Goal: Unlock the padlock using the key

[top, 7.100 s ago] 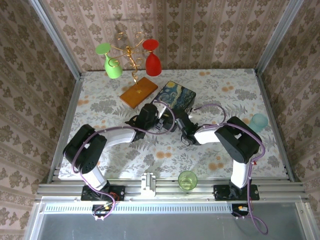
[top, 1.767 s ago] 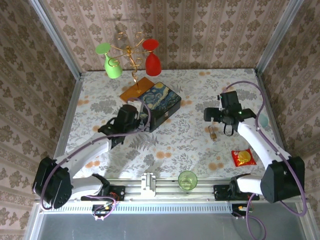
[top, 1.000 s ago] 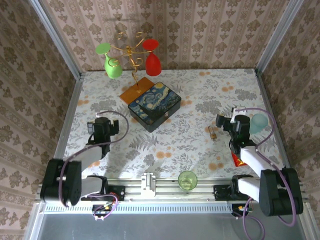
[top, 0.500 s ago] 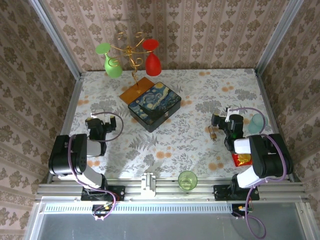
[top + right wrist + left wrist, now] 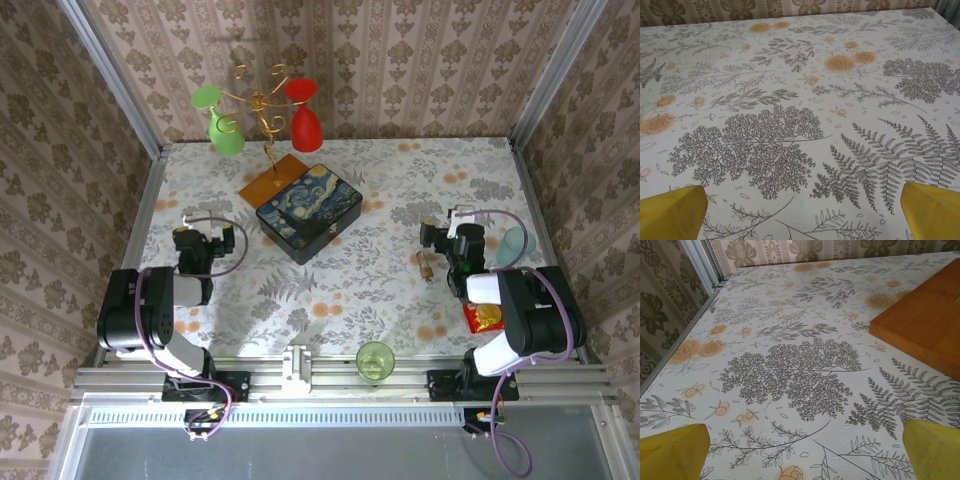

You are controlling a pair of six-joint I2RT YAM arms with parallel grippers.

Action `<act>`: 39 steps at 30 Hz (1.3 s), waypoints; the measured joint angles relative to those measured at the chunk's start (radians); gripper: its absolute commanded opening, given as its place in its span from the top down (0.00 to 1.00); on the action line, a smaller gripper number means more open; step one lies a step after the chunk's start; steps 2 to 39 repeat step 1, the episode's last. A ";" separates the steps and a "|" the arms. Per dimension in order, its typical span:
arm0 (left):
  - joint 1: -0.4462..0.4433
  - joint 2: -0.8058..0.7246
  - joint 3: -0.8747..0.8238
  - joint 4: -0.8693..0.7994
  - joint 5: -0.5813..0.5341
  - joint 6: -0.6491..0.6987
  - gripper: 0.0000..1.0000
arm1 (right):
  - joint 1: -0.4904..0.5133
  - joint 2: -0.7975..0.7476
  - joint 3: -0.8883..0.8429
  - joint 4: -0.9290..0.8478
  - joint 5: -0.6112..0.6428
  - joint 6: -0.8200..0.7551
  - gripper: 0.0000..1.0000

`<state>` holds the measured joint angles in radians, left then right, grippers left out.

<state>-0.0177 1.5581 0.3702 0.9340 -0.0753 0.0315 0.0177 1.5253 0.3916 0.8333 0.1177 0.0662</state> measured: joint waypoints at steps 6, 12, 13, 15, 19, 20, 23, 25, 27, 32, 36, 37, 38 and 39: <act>-0.001 0.000 0.000 0.000 0.000 0.000 0.00 | 0.000 0.000 0.001 0.002 -0.002 -0.002 0.00; -0.001 0.000 0.000 0.000 0.000 0.000 0.00 | 0.000 0.000 0.001 0.002 -0.002 -0.002 0.00; -0.001 0.000 0.000 0.000 0.000 0.000 0.00 | 0.000 0.000 0.001 0.002 -0.002 -0.002 0.00; -0.001 0.000 0.000 0.000 0.000 0.000 0.00 | 0.000 0.000 0.001 0.002 -0.002 -0.002 0.00; -0.001 0.000 0.000 0.000 0.000 0.000 0.00 | 0.000 0.000 0.001 0.002 -0.002 -0.002 0.00; -0.001 0.000 0.000 0.000 0.000 0.000 0.00 | 0.000 0.000 0.001 0.002 -0.002 -0.002 0.00; -0.001 0.000 0.000 0.000 0.000 0.000 0.00 | 0.000 0.000 0.001 0.002 -0.002 -0.002 0.00; -0.001 0.000 0.000 0.000 0.000 0.000 0.00 | 0.000 0.000 0.001 0.002 -0.002 -0.002 0.00; -0.001 0.000 0.000 0.000 0.000 0.000 0.00 | 0.000 0.000 0.001 0.002 -0.002 -0.002 0.00; -0.001 0.000 0.000 0.000 0.000 0.000 0.00 | 0.000 0.000 0.001 0.002 -0.002 -0.002 0.00; -0.001 0.000 0.000 0.000 0.000 0.000 0.00 | 0.000 0.000 0.001 0.002 -0.002 -0.002 0.00; -0.001 0.000 0.000 0.000 0.000 0.000 0.00 | 0.000 0.000 0.001 0.002 -0.002 -0.002 0.00; -0.001 0.000 0.000 0.000 0.000 0.000 0.00 | 0.000 0.000 0.001 0.002 -0.002 -0.002 0.00; -0.001 0.000 0.000 0.000 0.000 0.000 0.00 | 0.000 0.000 0.001 0.002 -0.002 -0.002 0.00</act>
